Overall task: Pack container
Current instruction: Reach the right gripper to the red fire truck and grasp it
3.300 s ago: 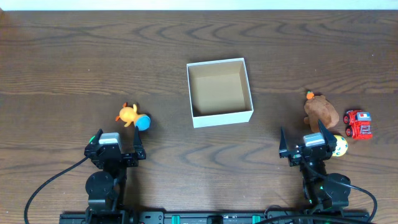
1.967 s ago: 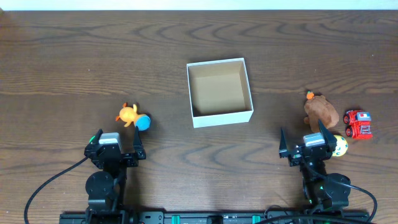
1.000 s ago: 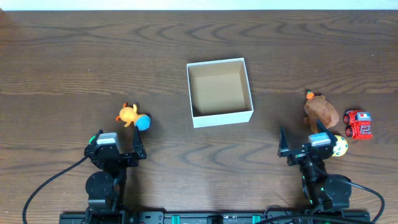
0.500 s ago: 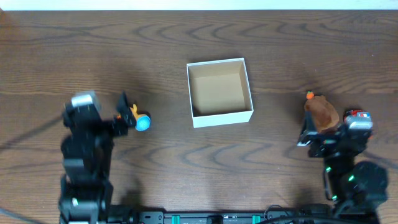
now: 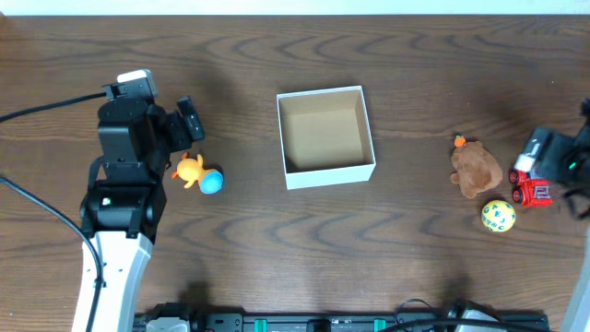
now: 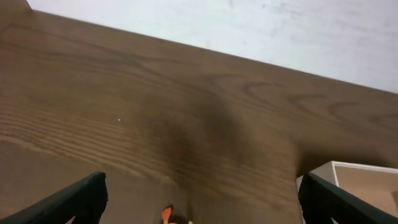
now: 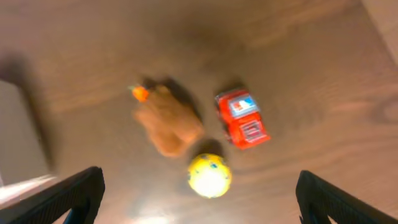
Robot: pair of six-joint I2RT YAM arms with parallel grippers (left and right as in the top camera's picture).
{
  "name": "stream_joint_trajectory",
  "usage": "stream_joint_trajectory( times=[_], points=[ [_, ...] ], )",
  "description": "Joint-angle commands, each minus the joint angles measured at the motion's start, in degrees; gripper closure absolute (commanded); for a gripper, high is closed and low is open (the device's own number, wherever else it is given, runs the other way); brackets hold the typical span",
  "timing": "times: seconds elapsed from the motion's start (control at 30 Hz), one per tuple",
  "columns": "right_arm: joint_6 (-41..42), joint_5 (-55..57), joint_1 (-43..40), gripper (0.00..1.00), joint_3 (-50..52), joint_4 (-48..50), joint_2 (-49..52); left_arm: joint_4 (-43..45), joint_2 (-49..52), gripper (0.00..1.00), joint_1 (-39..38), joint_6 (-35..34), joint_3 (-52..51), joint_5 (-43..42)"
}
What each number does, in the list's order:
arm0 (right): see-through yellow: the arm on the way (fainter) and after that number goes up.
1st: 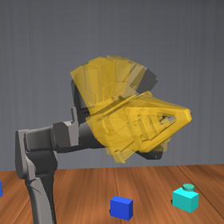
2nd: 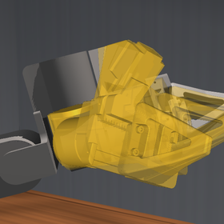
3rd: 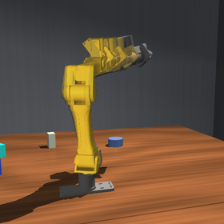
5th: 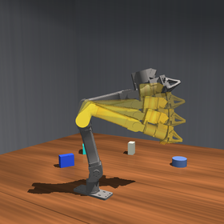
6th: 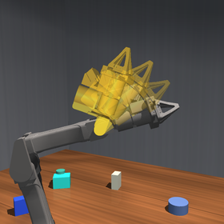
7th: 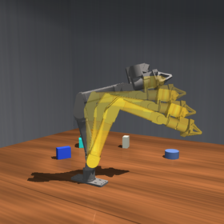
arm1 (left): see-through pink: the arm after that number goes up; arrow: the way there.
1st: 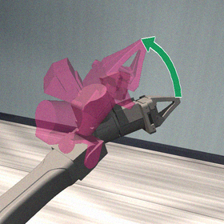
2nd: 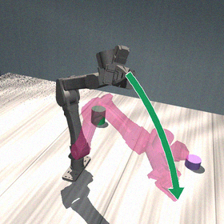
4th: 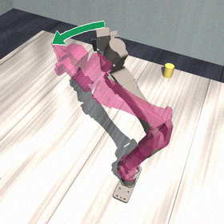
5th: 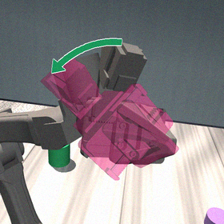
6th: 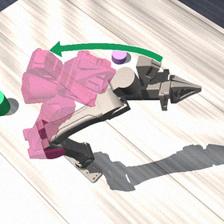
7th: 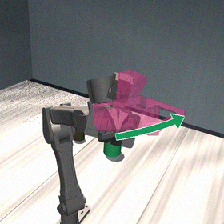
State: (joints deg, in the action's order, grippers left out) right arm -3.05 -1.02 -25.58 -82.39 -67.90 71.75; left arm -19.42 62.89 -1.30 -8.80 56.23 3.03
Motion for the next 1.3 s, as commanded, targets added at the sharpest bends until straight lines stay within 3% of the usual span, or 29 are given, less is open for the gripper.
stream_joint_trajectory(
  times=[0.0, 0.1, 0.33, 0.8, 1.03, 1.17, 1.27],
  points=[
    [-12.90, -1.84, -3.96, 0.01, -3.19, -0.46, 6.69, 0.48, -0.20, 0.02, 0.04, -0.09, 1.44, 0.68],
    [-20.26, -1.84, -6.03, 0.01, -3.10, 2.56, 11.87, 0.94, -0.20, 0.02, 0.04, -0.09, 1.44, 0.70],
    [-28.61, -1.79, -8.50, 0.01, -2.95, 3.43, 22.95, 0.85, -0.20, 0.02, 0.04, -0.09, 1.44, 0.68],
    [-27.71, -2.49, -10.73, 0.12, -2.95, 7.76, 38.58, 0.83, -0.20, 0.02, 0.04, -0.09, 1.44, 0.68],
    [-26.56, -2.47, -10.73, 0.16, -2.95, 9.40, 40.37, 0.81, -0.20, 0.02, 0.04, -0.09, 1.44, 0.68],
    [-26.49, -2.47, -10.73, 0.25, -2.93, 9.57, 40.57, 0.83, -0.20, 0.02, 0.04, -0.11, 1.44, 0.68],
    [-26.12, -2.67, -10.73, 0.25, -2.91, 9.55, 40.79, 0.81, -0.20, 0.02, 0.04, -0.11, 1.44, 0.68]
  ],
)
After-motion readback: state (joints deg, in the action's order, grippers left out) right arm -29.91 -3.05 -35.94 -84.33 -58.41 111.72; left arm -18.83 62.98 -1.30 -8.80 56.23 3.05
